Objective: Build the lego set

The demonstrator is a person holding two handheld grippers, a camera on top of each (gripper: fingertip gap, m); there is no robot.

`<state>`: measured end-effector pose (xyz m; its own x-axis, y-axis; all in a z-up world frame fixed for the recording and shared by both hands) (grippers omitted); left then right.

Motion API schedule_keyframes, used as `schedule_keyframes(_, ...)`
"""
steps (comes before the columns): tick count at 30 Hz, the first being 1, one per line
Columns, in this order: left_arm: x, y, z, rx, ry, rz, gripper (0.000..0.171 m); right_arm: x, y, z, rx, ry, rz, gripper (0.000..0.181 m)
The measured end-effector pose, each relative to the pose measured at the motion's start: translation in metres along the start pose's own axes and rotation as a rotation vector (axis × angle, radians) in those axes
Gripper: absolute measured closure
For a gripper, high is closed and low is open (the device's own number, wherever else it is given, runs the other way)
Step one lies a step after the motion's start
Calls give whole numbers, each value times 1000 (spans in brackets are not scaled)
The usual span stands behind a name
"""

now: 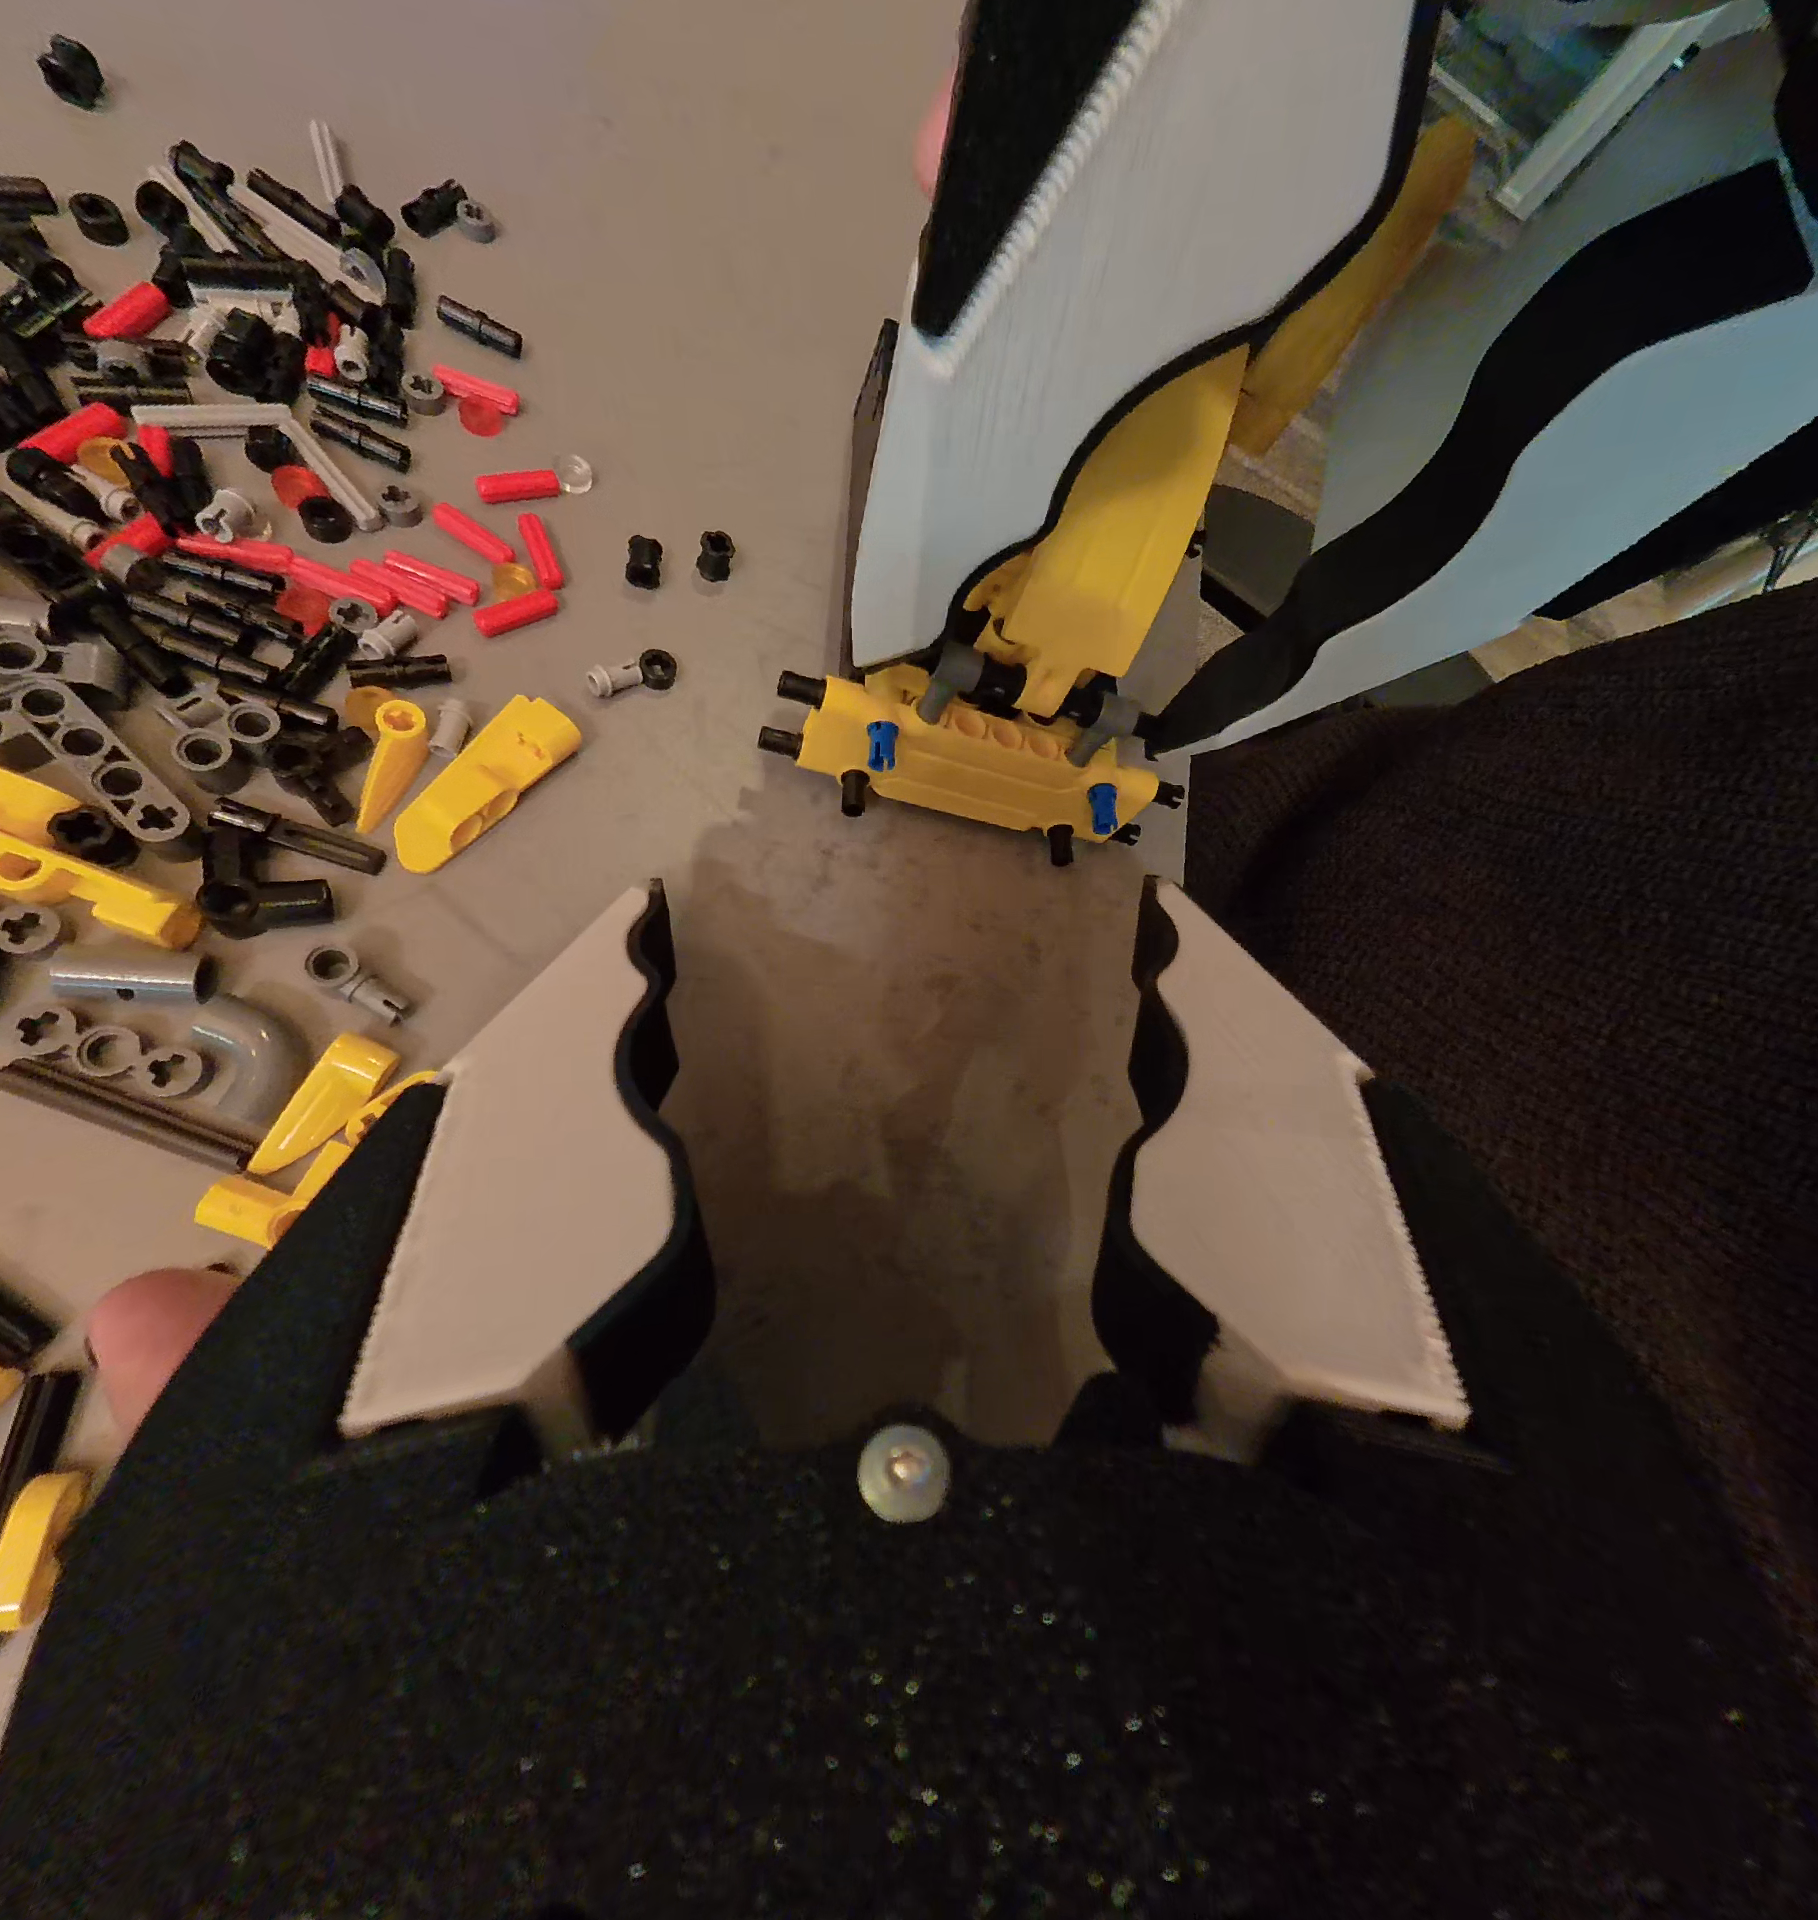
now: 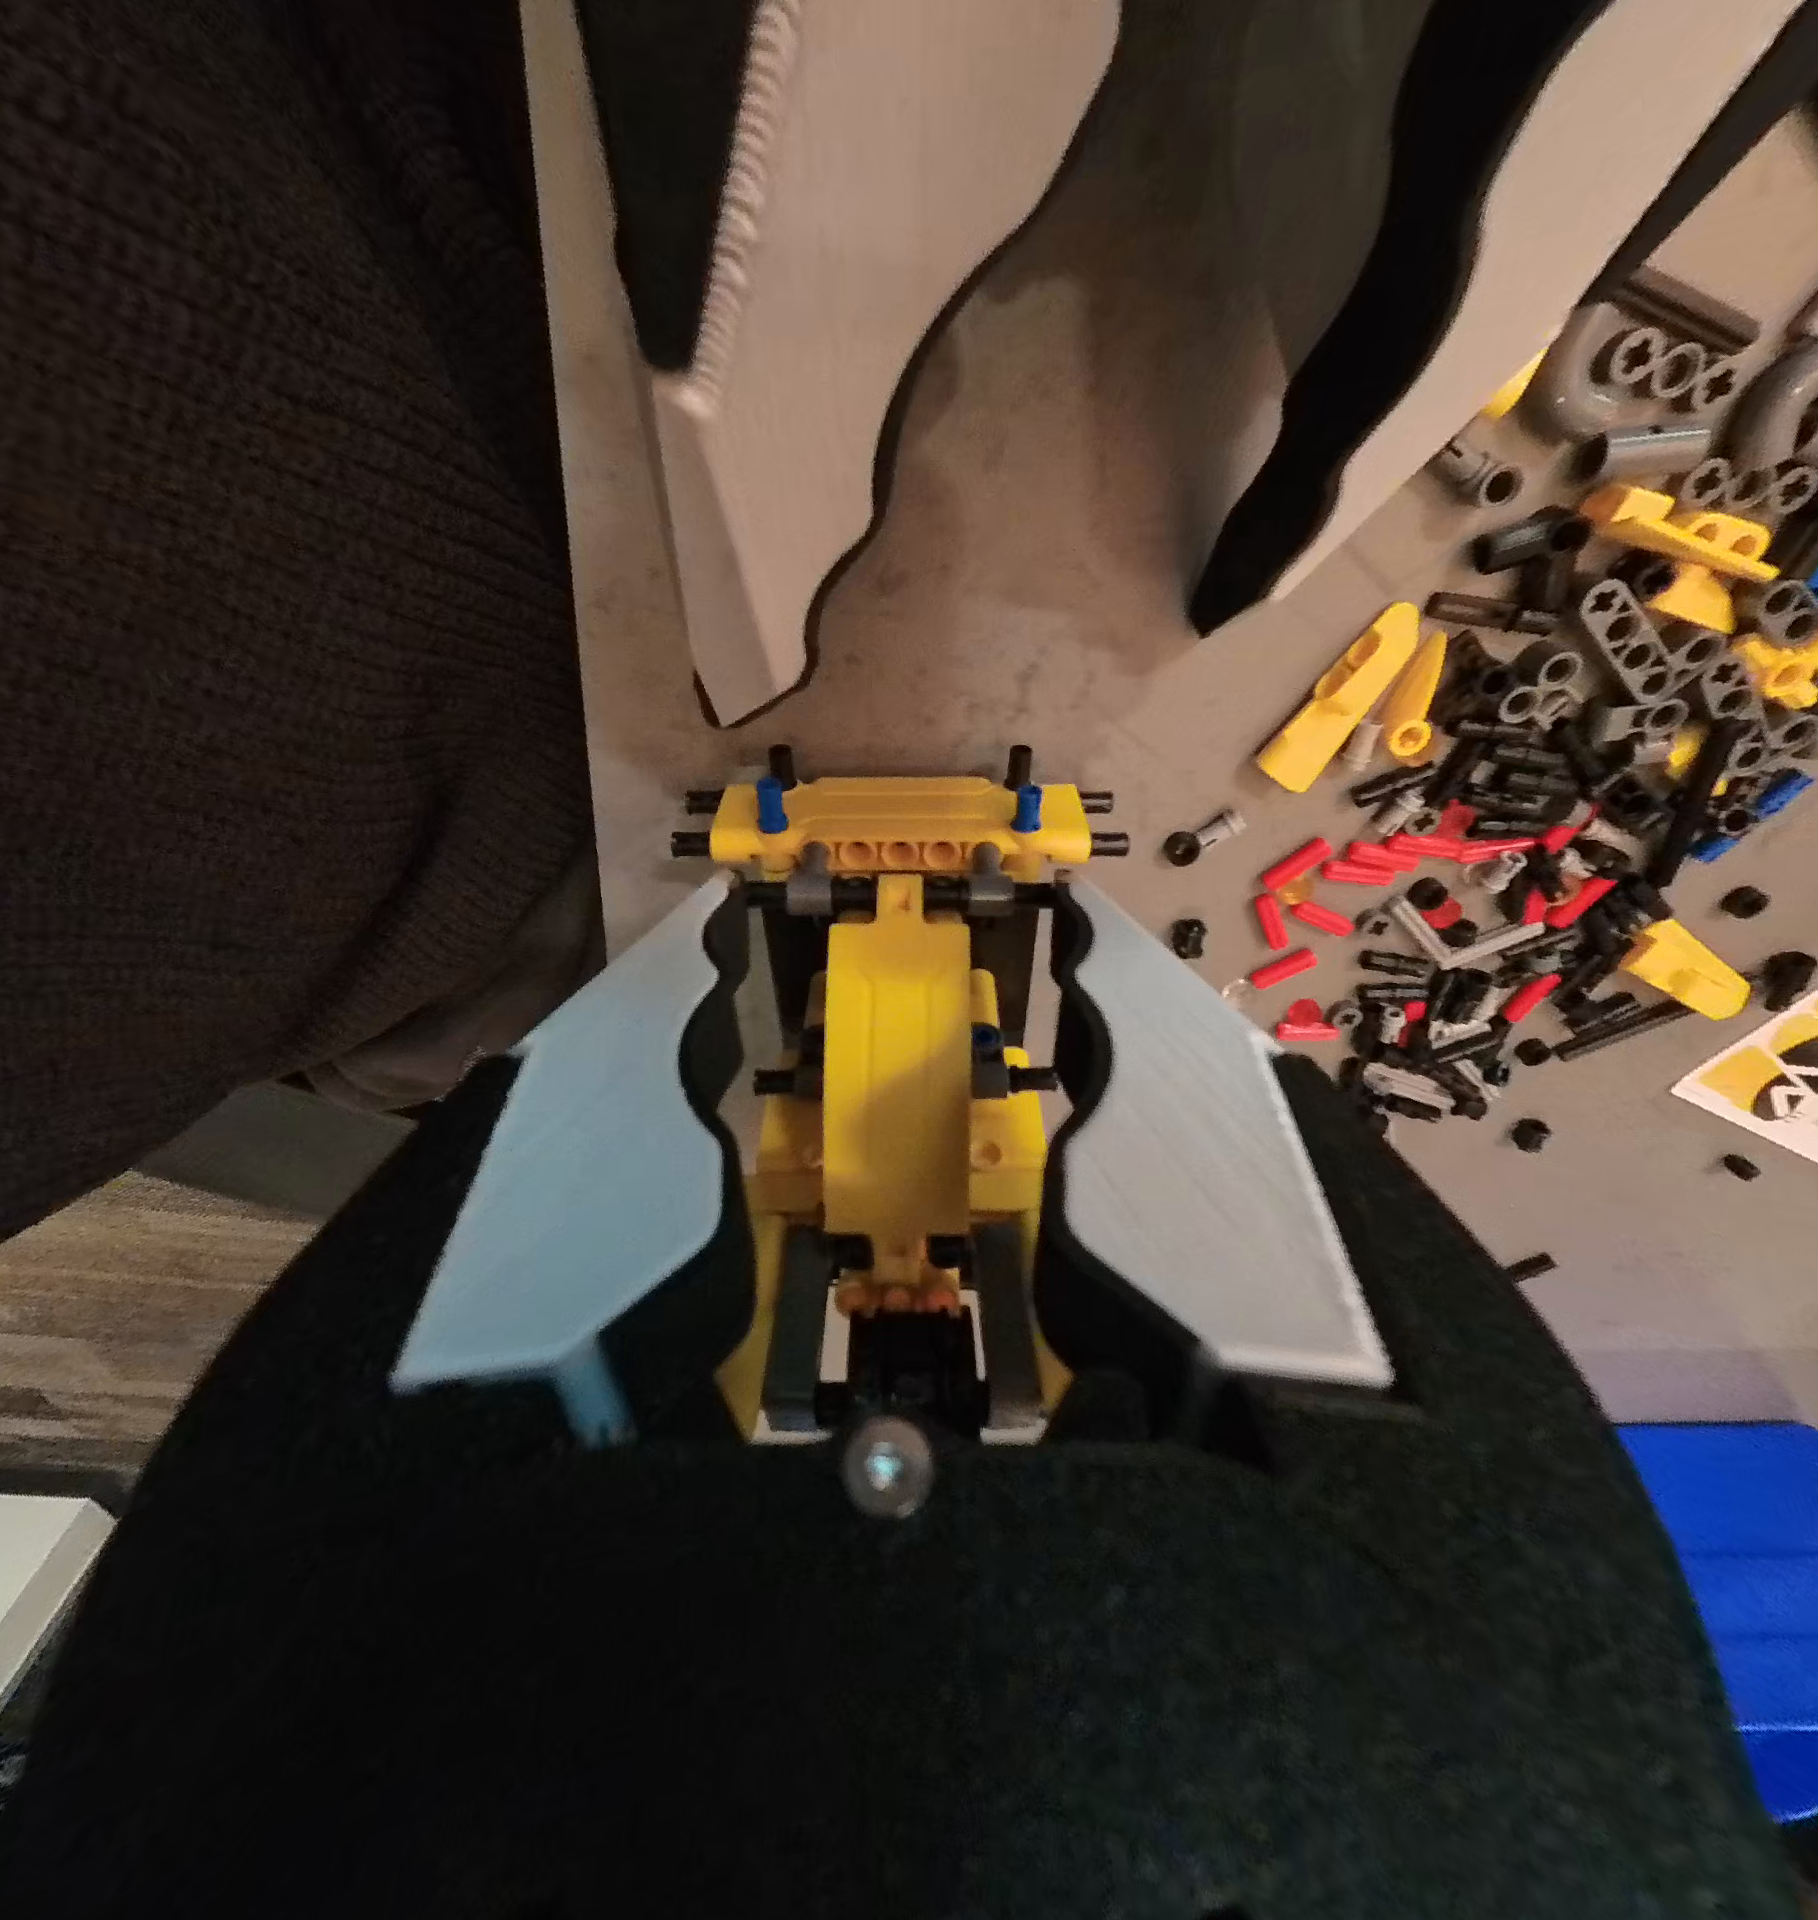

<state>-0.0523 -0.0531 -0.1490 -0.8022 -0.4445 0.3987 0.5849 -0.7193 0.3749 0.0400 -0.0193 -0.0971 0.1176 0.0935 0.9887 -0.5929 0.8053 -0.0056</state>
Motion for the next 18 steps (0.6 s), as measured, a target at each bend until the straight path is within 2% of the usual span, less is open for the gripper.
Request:
schedule_keyframes(7,0,0,0,1,-2,0,83,0,-1,-1,18,-4,-8,123)
schedule_keyframes(18,0,0,0,0,0,1,84,-1,2,5,-21,-88,-5,123)
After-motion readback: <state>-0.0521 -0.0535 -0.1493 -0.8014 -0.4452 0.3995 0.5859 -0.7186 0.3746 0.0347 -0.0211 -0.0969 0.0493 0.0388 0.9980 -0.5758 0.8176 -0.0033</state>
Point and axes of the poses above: each gripper's, where its closed fingertips meet, x back along the fingers, z out of its top, y = z × x across the jaws, the point moved 9 cm from there along x, back along the fingers, and after that the axes turned 12 degrees about y, right-handed, at the moved point
